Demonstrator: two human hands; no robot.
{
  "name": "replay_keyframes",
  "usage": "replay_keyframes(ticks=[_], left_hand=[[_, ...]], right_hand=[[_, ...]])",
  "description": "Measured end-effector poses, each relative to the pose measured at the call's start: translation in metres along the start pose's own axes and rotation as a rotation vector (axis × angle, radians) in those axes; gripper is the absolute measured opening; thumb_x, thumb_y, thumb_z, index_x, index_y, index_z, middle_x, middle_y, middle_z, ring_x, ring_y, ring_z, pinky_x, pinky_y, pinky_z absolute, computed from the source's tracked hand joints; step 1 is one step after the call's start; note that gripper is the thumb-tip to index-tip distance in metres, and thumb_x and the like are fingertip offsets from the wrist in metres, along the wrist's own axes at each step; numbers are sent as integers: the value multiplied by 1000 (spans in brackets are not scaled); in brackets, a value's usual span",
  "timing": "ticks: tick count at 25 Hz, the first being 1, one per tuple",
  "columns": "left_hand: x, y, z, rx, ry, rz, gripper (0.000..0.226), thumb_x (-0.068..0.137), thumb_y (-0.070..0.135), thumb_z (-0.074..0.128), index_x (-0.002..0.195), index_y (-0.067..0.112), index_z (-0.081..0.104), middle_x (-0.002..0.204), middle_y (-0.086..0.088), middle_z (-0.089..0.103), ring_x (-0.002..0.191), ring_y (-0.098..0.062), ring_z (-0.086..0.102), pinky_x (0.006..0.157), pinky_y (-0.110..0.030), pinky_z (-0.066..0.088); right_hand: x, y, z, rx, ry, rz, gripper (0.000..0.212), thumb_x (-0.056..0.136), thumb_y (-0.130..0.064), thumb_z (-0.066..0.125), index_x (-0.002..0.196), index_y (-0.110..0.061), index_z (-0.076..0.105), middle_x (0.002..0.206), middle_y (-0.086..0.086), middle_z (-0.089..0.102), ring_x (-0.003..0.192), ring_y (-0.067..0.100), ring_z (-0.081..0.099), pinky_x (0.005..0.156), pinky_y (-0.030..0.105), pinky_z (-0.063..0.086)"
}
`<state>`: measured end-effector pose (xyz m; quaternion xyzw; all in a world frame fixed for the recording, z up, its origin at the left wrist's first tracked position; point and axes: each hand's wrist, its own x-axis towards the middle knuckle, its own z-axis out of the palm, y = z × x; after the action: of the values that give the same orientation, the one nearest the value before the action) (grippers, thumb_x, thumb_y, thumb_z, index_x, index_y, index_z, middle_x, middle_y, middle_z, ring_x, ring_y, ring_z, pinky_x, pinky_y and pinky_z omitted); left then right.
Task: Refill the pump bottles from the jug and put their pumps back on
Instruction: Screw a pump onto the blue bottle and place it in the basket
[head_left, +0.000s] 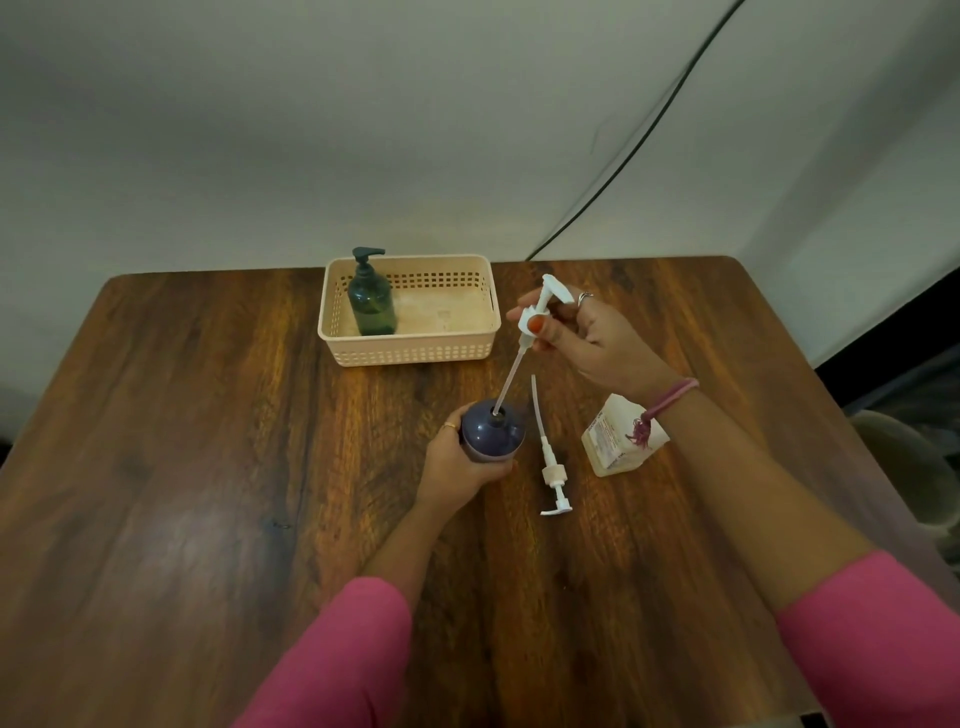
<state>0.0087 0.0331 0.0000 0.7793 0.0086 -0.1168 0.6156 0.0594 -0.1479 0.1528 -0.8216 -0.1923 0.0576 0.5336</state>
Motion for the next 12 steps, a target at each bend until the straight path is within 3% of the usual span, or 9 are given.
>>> replay_keyframes(ticks=[4,8,12], left_hand=[[-5,14,-5,17,38,50,80,59,17,89,125,30,44,117,15,57,106,-4,57,81,-11,47],[-15,35,-13,13,72,123,74,60,16,88,114,43,45,115,15,57,105,-5,58,77,-11,49],[-27,61,-24,-3,97,153,73,59,18,88,111,47,45,118,8,57,104,-7,59,77,-18,52]], right_hand=[[0,-7,4,-105,-62,-39,20,97,-20,50,117,-18,53,112,-4,63,98,7,63,81,23,53],[-3,-6,11,-111,-99,-37,18,95,-23,54,112,-28,53,119,3,60,100,20,64,83,36,56],[-7,-25,9,-51,-75,-8,27,93,-22,54,120,-22,55,114,-8,63,107,7,61,88,23,52]])
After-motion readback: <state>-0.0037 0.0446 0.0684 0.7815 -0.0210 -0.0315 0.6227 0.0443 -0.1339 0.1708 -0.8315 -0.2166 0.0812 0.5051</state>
